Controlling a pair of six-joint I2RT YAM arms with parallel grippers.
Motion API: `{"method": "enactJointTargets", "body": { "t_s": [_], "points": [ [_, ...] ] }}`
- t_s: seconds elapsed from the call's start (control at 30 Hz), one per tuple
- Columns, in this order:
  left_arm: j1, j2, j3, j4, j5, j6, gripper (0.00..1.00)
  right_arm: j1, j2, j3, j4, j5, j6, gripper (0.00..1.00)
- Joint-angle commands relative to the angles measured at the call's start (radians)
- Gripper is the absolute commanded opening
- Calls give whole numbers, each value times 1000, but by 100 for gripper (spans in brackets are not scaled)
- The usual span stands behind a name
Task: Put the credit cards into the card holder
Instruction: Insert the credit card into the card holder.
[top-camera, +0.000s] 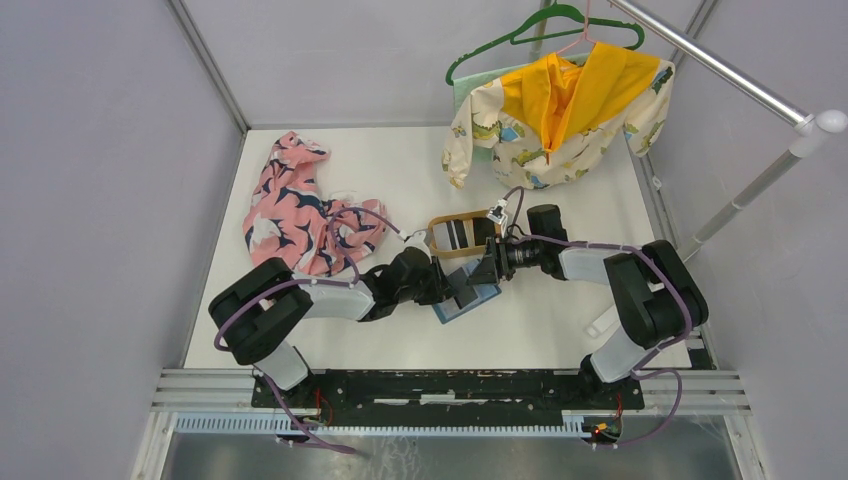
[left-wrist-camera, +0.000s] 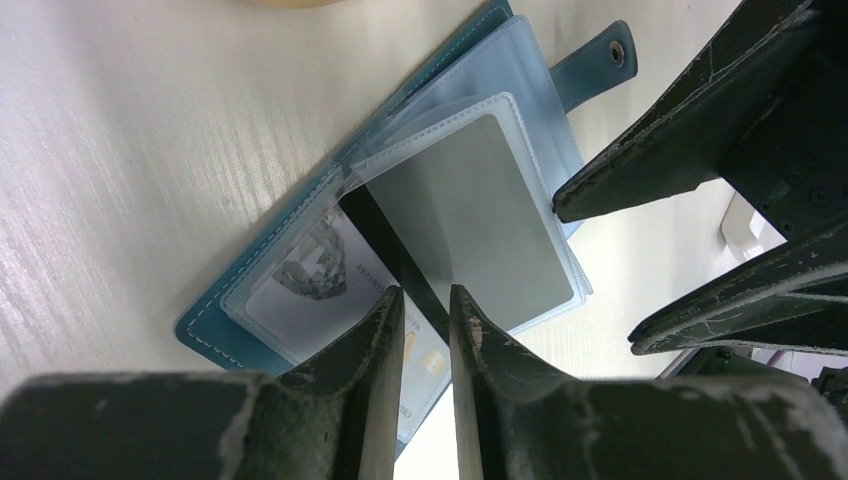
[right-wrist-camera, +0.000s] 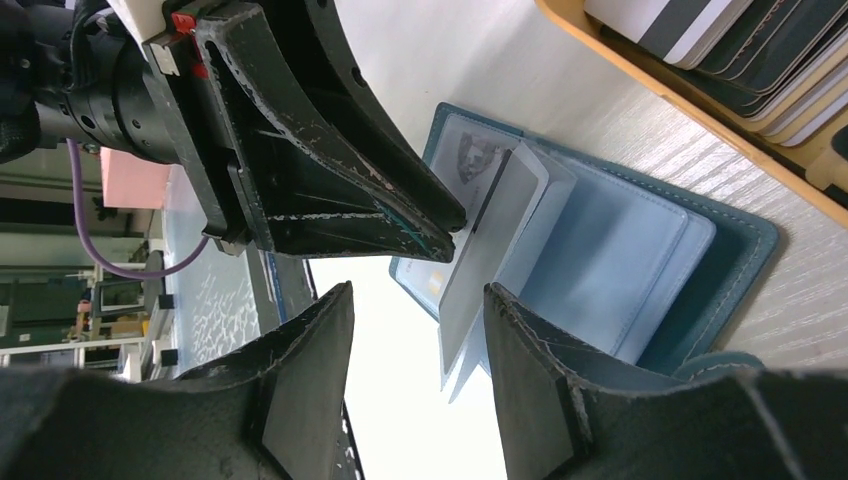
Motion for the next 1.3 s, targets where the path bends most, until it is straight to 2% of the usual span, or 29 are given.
{"method": "enactJointTargets", "body": {
  "t_s": [0.0, 0.2, 0.3, 0.37, 0.47, 0.8, 1.0, 1.13, 1.27],
  "points": [
    [2, -8, -20, 26, -3, 22, 30, -3, 18, -15, 104, -65, 75, 57],
    [3, -22, -39, 64, 17, 2, 31, -3, 29, -36, 184, -96, 143, 57],
    [3, -18, -38, 45, 2, -2, 18, -3, 30, -36, 188, -91, 144, 57],
    [3, -15, -34, 25, -15, 0, 12, -5, 26, -14, 120, -60, 67, 57],
    [3, 1, -28, 5, -30, 3, 11, -14, 23, 18, 1, -5, -26, 58],
    [3, 69, 2, -45, -61, 11, 2, -50, 4, 31, -51, 21, -86, 62],
    [5, 55, -16, -50, -74, 11, 2, -72, -57, 76, -156, 27, -222, 62],
    [5, 55, -11, -47, -66, 17, 2, -69, -113, 60, -139, -2, -269, 60],
    [5, 68, -4, -44, -61, 22, 2, -68, -107, 88, -210, 49, -328, 50]
  ]
}}
